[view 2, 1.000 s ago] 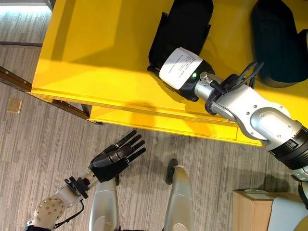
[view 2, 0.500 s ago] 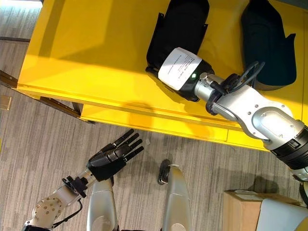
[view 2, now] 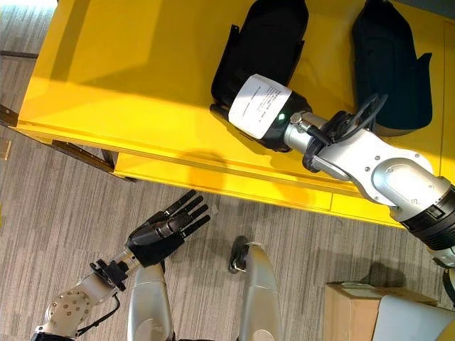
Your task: Move parts from the plastic box to the shelf.
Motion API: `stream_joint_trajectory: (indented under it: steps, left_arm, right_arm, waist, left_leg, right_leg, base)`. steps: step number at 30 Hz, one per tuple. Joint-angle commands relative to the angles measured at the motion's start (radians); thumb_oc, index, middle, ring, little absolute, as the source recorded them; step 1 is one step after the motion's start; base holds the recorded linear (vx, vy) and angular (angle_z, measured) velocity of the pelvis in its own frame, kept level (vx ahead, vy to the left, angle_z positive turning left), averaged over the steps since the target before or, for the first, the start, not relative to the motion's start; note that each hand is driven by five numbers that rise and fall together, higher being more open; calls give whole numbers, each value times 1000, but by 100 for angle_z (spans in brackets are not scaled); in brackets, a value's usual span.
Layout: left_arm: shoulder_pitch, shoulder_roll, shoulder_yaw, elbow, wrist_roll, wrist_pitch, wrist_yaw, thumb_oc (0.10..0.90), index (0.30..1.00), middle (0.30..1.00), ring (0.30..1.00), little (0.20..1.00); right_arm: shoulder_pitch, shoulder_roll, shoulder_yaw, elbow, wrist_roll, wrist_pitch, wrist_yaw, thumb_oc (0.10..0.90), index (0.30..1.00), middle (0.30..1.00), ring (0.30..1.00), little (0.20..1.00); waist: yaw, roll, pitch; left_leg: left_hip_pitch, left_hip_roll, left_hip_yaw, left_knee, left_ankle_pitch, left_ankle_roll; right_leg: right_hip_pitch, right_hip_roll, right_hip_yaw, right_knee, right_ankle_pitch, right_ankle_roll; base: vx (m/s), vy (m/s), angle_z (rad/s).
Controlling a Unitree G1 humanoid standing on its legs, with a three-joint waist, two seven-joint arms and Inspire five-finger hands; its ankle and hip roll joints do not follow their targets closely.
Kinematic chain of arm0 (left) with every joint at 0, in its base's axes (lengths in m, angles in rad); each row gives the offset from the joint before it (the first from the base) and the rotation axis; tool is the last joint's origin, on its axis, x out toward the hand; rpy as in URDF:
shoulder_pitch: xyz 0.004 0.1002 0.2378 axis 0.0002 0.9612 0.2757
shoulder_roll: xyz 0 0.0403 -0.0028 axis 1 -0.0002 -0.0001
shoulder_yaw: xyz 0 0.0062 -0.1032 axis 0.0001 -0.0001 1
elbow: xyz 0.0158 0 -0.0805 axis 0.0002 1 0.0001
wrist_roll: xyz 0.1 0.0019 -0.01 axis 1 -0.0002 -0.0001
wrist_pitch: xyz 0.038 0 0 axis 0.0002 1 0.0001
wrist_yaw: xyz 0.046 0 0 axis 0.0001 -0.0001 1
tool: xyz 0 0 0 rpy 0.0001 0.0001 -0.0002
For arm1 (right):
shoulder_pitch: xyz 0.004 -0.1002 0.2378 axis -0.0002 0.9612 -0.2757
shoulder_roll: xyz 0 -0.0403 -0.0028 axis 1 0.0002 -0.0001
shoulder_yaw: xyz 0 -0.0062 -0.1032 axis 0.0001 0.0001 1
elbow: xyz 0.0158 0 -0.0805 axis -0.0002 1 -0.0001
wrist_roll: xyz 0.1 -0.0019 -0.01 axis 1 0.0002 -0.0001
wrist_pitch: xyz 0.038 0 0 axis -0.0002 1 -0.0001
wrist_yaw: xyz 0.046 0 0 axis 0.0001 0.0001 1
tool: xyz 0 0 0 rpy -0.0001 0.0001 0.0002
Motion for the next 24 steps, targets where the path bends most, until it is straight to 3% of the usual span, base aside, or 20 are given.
stream_joint_trajectory:
  steps: [1, 12, 24]
  left_arm:
    - [13, 30, -9, -109, -42, -2, -84, 900, 1000, 1000, 1000, 1000]
    - [7, 39, -6, -118, -40, -1, -80, 900, 1000, 1000, 1000, 1000]
    - [7, 40, -9, -121, -15, 8, -84, 900, 1000, 1000, 1000, 1000]
  right_arm:
    - [-98, -17, -41, -77, -36, 11, -63, 900, 1000, 1000, 1000, 1000]
    - [-119, 22, -13, -101, -58, 17, -56, 900, 1000, 1000, 1000, 1000]
    - [-111, 30, -15, -32, -67, 132, -39, 900, 1000, 1000, 1000, 1000]
  waist:
    - [31, -17, -21]
    - [59, -21, -15]
    - [69, -31, -17]
  left_leg:
    - [-16, -46, 91, -105, 170, 62]
    - [-28, -50, 74, -122, 193, 57]
    - [-32, -44, 58, -141, 218, 50]
  right_leg:
    - [62, 89, -2, 162, -172, -19]
    - [64, 85, -21, 174, -180, -18]
    - [64, 92, -28, 188, -191, -19]
  base:
    - [0, 0, 0]
    - [3, -23, 4]
    - [-1, -39, 3]
